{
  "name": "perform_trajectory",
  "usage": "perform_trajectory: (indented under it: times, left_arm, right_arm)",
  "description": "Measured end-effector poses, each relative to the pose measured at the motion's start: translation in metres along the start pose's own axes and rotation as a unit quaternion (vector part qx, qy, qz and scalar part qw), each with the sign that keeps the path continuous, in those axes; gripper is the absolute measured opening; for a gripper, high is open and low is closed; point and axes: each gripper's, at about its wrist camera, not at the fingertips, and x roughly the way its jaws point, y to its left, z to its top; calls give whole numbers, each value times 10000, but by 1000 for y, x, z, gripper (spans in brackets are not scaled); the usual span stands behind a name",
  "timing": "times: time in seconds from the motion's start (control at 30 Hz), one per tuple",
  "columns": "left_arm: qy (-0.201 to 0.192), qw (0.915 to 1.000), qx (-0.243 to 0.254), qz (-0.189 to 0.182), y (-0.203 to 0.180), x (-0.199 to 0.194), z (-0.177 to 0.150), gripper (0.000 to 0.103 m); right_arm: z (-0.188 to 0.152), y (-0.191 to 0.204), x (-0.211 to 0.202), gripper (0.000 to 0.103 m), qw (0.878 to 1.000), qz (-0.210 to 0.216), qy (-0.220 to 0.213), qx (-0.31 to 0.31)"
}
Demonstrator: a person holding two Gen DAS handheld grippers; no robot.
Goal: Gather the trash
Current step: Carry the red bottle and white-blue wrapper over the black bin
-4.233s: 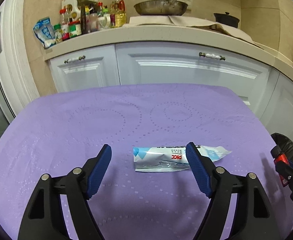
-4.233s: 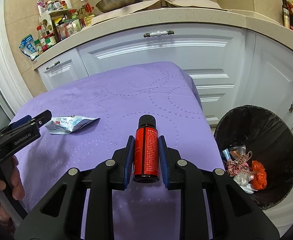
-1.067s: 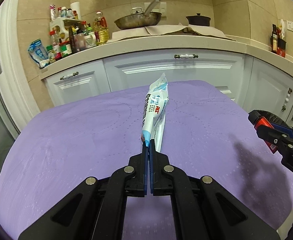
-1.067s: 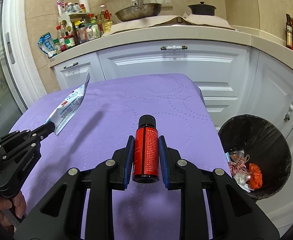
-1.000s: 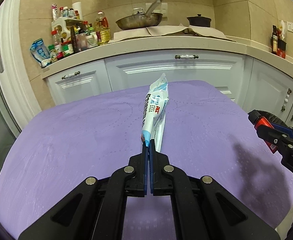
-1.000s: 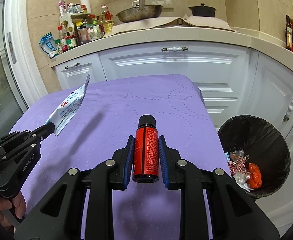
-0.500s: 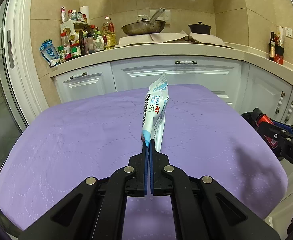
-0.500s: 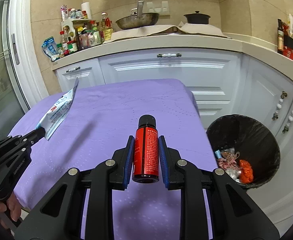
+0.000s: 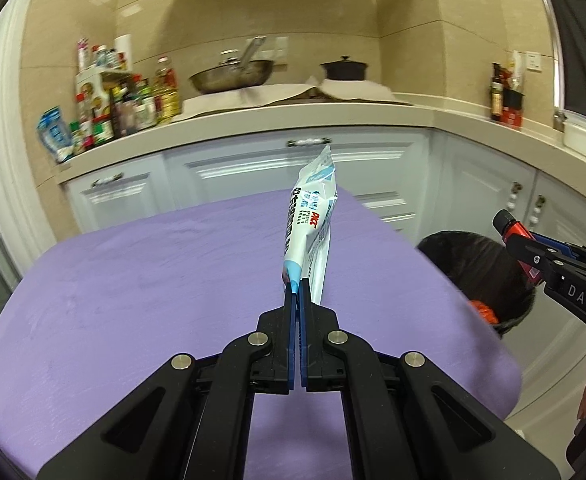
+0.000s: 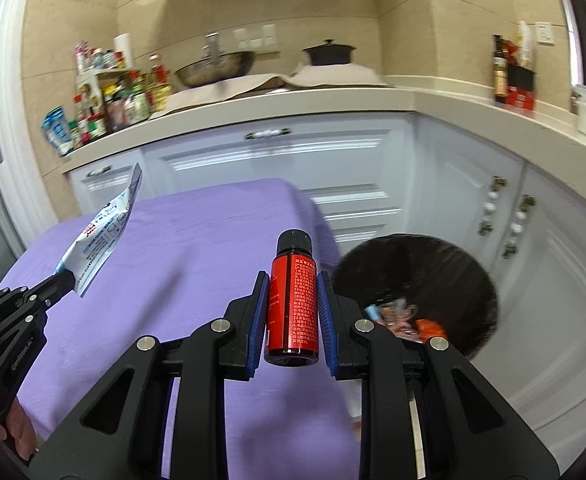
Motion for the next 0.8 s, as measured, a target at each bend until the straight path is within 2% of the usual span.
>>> perform_trajectory:
  times: [0.37, 0.8]
  left_arm:
    - [-159, 9982, 269, -511, -68, 22, 23, 2]
    - [-226, 9959, 463, -743, -128, 51, 38, 2]
  right_arm:
    - [9, -64, -4, 23, 9972, -640, -267, 263]
    - [15, -110, 18, 23, 9949, -901, -306, 349]
